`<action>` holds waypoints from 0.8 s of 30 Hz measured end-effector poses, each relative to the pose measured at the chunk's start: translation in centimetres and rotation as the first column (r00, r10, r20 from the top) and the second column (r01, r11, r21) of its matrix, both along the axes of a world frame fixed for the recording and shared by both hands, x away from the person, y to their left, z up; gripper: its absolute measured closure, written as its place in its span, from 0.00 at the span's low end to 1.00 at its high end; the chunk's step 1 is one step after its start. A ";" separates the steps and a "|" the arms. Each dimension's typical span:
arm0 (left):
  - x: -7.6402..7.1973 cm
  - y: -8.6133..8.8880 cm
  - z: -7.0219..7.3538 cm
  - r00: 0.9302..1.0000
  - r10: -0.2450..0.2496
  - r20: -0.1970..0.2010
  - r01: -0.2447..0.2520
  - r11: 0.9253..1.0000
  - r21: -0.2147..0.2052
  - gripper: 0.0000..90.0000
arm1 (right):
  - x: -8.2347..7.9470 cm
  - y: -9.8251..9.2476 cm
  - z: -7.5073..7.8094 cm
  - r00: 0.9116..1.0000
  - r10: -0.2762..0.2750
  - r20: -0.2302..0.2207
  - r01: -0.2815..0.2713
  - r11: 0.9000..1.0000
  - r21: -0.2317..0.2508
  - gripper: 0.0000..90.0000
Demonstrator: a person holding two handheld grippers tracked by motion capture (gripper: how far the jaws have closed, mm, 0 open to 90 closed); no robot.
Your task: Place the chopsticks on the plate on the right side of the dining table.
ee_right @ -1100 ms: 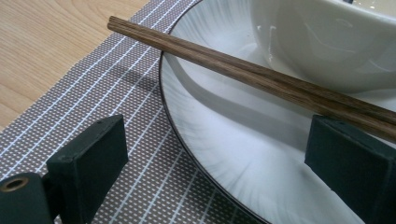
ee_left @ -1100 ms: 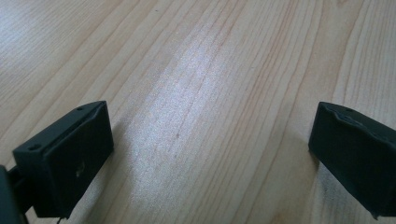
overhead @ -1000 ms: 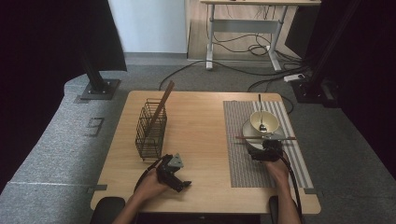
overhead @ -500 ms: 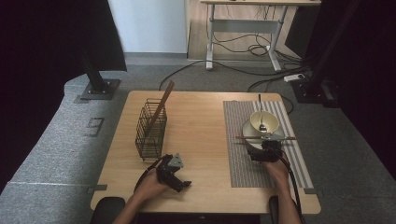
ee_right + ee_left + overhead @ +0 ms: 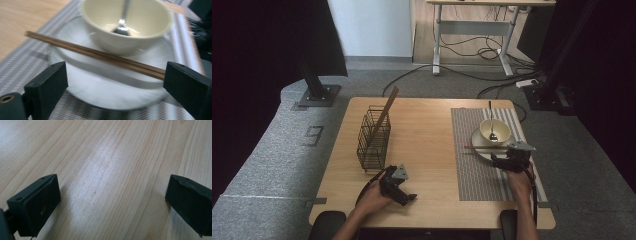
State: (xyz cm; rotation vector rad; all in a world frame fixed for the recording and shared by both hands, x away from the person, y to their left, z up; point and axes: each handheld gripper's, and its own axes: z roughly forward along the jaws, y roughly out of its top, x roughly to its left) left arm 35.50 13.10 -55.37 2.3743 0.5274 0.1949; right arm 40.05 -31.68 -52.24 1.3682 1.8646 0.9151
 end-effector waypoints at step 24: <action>0.0 0.0 0.0 1.000 -0.002 0.001 0.002 1.000 0.002 0.00 | 1.4 -6.0 -2.6 0.992 -0.128 -0.006 0.128 0.989 0.073 0.00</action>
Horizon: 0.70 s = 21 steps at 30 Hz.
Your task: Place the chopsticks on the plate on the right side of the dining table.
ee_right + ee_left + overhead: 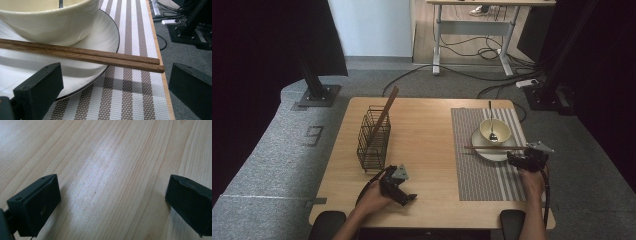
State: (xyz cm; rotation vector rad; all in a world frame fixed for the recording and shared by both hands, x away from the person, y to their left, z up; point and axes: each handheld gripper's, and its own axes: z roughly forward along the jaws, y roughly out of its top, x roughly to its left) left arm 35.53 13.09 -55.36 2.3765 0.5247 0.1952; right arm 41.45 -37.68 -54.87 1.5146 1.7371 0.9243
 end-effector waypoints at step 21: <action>0.0 0.0 0.0 1.000 0.000 -0.001 0.000 1.000 -0.001 0.00 | 0.6 -0.5 -0.5 1.000 0.017 -0.013 -0.017 0.999 0.031 0.02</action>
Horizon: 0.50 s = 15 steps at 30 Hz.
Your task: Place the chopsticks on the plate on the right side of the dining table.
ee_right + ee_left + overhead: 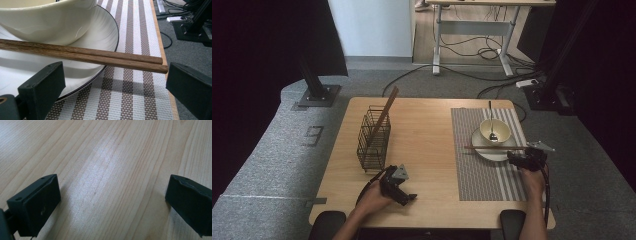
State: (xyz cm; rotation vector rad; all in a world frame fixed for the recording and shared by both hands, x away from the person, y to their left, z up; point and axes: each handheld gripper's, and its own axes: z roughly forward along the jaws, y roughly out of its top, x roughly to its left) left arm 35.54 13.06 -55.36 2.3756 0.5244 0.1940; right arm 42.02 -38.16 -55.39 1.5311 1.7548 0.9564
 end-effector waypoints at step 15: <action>0.0 0.0 0.0 1.000 0.000 0.000 0.000 1.000 0.000 0.00 | 0.0 0.2 0.0 1.000 0.012 0.000 -0.012 1.000 -0.007 0.04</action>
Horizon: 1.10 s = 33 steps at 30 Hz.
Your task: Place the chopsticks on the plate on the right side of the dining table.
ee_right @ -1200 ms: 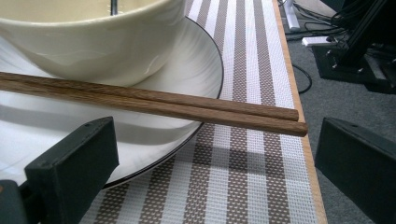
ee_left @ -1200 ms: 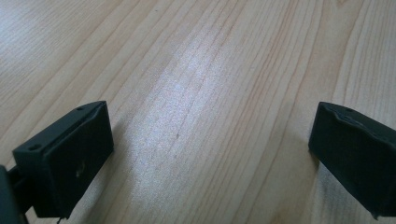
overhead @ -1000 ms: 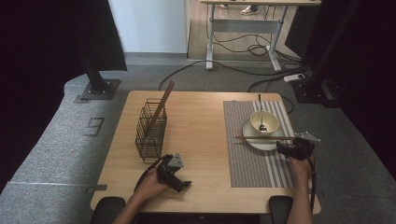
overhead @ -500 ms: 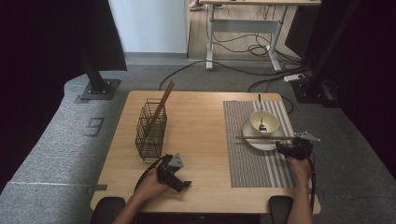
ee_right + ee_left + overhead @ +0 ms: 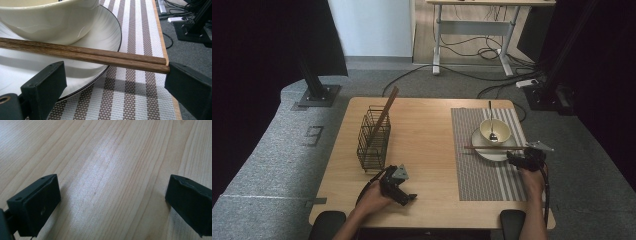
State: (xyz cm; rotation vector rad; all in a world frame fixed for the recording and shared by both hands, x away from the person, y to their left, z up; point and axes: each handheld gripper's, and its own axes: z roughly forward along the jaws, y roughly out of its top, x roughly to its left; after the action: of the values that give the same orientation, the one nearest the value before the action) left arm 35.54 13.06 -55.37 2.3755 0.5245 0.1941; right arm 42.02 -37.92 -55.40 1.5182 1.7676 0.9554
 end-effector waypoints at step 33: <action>0.0 0.0 0.0 1.000 0.000 0.000 0.000 1.000 0.000 0.00 | -4.2 3.4 3.3 0.995 0.096 -0.025 -0.098 0.991 -0.096 0.02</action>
State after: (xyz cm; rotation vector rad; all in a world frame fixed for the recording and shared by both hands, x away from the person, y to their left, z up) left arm 35.54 13.07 -55.36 2.3754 0.5246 0.1941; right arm 37.87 -34.54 -52.12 1.3968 1.8897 0.8897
